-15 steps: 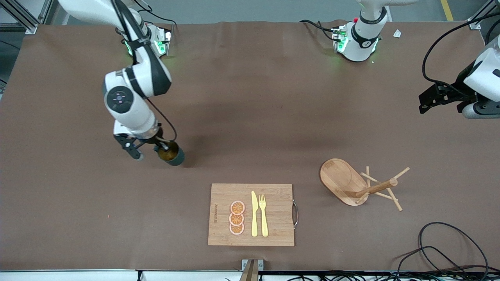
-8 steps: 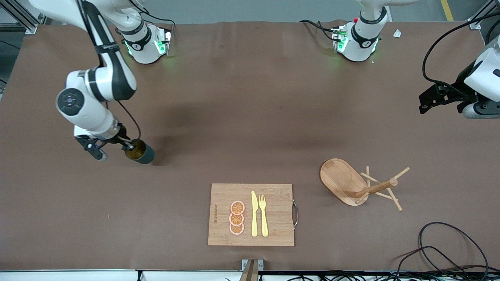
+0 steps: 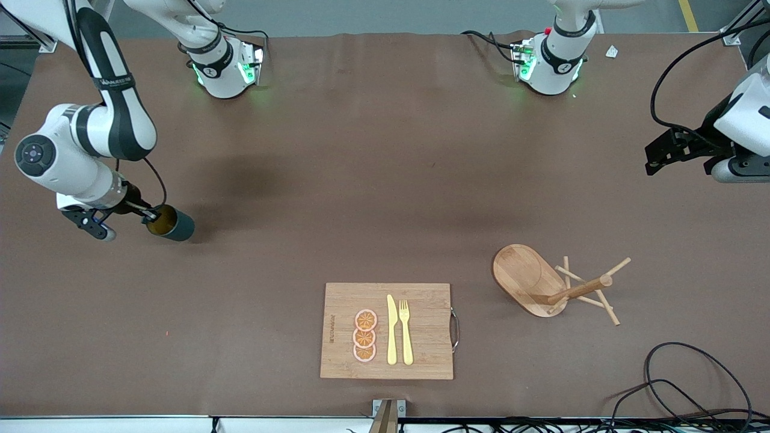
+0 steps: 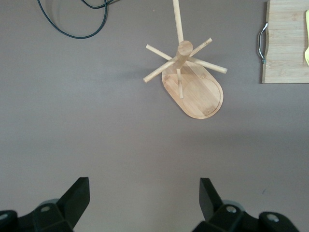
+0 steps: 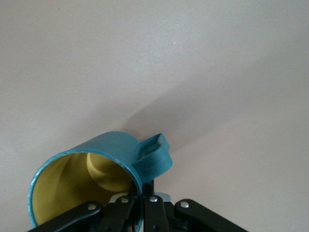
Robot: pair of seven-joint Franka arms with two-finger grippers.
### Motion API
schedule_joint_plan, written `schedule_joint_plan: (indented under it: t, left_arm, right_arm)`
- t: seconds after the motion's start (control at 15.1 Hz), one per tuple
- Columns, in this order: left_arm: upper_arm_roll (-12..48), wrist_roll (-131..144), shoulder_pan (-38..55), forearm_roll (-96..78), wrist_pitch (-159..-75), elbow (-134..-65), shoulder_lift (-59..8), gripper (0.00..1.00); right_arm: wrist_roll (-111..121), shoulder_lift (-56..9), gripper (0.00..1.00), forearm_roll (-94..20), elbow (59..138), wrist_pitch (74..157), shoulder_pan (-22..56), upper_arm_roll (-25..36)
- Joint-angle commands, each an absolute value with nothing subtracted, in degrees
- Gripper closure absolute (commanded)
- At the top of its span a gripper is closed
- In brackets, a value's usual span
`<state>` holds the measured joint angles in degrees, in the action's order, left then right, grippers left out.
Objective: Transfer cup from left to right arm and place
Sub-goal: 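Carry the teal mug with the right gripper away from the board, then set the teal mug down and open the right gripper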
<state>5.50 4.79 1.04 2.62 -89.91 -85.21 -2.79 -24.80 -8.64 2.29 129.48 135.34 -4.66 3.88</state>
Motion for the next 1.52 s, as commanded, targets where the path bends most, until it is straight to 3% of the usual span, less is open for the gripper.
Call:
schedule_joint_plan:
  t: [0.0,0.4,0.6,0.66,0.73,0.79,0.86,1.13,1.46]
  left_arm:
    - [5.8,3.6,0.4,2.3,-90.1,-85.7,-1.8,0.0]
    - [5.7,4.0,0.4,2.0,-90.4,-85.6,-1.8,0.0]
    - [5.5,3.7,0.3,2.0,-89.7,-85.7,-1.3,0.0]
    - [5.5,3.6,0.3,2.0,-89.3,-85.8,-1.1,0.0]
    - [5.7,3.3,0.4,2.4,-88.6,-85.7,-1.1,0.0]
    - [5.8,1.8,0.4,2.5,-88.4,-85.6,-1.2,0.0]
    - [5.8,1.1,0.5,2.3,-88.4,-85.6,-1.2,0.0]
    - [5.8,1.5,0.4,2.0,-88.2,-85.6,-1.2,0.0]
    - [5.7,1.8,0.4,2.0,-87.9,-85.3,-1.2,0.0]
  right_arm:
    - [-21.3,-6.5,1.0,2.5,134.7,140.9,-7.6,2.5]
    - [-19.2,-7.3,1.0,2.1,137.6,145.6,-9.8,2.5]
    - [-19.2,-7.6,0.92,0.9,137.6,145.6,-9.7,2.5]
    - [-19.2,-7.7,0.83,0.8,137.6,145.6,-9.7,2.5]
    - [-19.0,-7.7,0.58,0.8,137.6,145.5,-9.8,2.5]
    - [-19.0,-7.7,0.11,0.8,137.6,145.5,-9.7,2.5]
    - [-19.0,-7.6,0.0,0.8,137.6,145.4,-9.7,2.5]
    - [-18.8,-7.1,0.0,0.8,137.3,144.4,-9.5,2.3]
    - [-9.8,-6.1,0.0,0.8,130.2,133.1,-8.5,2.1]
